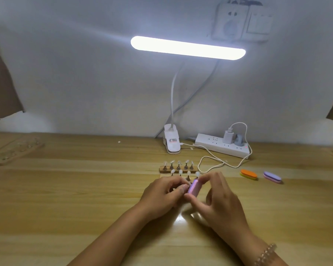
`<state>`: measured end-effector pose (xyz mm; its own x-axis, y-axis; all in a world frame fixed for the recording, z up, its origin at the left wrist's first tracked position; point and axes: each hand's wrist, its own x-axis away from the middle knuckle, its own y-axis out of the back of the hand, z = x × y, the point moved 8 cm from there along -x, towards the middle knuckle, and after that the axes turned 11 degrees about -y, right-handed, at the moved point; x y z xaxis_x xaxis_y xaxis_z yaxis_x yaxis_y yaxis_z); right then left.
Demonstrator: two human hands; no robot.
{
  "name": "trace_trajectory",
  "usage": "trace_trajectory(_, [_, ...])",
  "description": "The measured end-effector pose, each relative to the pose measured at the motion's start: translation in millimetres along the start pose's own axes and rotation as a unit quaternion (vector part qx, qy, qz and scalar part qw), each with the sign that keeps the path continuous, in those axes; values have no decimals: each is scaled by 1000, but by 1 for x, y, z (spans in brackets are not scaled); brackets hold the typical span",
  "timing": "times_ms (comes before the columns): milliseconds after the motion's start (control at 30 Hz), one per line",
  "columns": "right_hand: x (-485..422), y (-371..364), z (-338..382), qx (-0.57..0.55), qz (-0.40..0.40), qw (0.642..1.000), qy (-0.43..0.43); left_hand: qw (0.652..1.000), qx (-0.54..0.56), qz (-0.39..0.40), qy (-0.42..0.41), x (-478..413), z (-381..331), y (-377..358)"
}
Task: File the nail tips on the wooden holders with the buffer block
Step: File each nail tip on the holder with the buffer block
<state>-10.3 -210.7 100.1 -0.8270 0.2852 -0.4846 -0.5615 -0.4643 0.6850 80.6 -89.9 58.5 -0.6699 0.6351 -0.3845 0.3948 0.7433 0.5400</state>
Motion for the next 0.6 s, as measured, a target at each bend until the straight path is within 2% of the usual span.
trace_trajectory(67, [3, -6, 7, 30, 24, 999, 28, 1000, -16, 11, -4, 0, -1, -1])
trace_trajectory(167, [-3, -2, -3, 28, 17, 999, -10, 1000, -25, 12, -2, 0, -3, 0])
trace_trajectory(300, [4, -10, 6, 69, 35, 996, 40, 999, -29, 18, -7, 0, -3, 0])
trace_trajectory(467, [-3, -3, -6, 30, 17, 999, -18, 999, -34, 13, -7, -1, -3, 0])
trace_trajectory(600, [4, -13, 3, 59, 59, 996, 21, 999, -33, 16, -13, -1, -3, 0])
